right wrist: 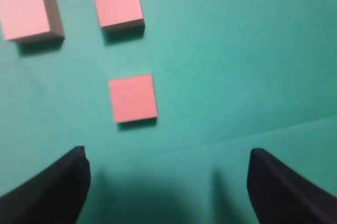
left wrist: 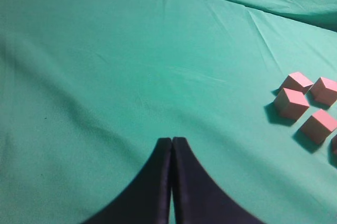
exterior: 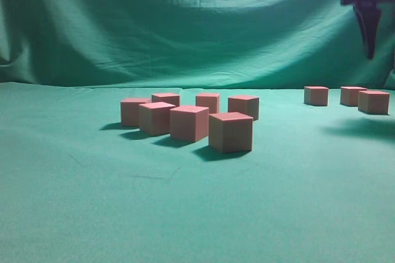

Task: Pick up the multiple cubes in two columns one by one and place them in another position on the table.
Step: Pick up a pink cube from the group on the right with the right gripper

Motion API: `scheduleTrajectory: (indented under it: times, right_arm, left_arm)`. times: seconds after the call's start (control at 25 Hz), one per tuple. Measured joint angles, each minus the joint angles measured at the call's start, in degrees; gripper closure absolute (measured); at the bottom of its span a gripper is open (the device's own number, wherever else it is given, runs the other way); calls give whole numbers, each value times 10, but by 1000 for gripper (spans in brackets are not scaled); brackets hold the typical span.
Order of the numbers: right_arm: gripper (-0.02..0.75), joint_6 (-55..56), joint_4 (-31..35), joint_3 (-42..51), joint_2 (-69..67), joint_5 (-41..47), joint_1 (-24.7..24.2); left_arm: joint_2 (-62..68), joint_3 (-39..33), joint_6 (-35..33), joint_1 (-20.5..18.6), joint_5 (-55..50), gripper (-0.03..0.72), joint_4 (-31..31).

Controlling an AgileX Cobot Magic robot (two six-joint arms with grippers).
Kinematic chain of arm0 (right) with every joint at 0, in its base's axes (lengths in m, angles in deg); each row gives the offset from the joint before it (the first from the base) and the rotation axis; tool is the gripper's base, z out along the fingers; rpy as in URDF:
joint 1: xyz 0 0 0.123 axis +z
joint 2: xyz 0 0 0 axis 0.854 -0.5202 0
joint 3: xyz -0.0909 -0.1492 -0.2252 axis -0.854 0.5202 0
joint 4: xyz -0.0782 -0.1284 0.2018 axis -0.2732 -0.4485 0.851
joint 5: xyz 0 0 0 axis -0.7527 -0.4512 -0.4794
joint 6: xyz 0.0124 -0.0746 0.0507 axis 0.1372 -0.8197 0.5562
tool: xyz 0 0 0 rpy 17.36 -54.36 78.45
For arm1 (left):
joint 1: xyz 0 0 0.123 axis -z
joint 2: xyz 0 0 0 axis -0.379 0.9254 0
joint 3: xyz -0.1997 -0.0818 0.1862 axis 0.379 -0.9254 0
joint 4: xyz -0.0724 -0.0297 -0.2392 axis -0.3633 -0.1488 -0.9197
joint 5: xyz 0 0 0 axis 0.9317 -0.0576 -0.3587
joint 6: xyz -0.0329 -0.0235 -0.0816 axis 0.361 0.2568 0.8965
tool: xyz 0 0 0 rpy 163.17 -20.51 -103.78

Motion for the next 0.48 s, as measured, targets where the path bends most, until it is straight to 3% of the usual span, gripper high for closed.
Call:
scheduleTrajectory:
  times: [0.32,0.36,0.48]
  right_arm:
    - [144,-53,28,0,-76,-71,0]
    - [192,-54,27,0,-81,-77,0]
    - [195,-60,25,0,-94,-98,0]
  left_arm:
    - [0,0,0,0,0,688,0]
    - [0,0,0,0,0,688,0]
    - [0,0,0,0,0,688,0]
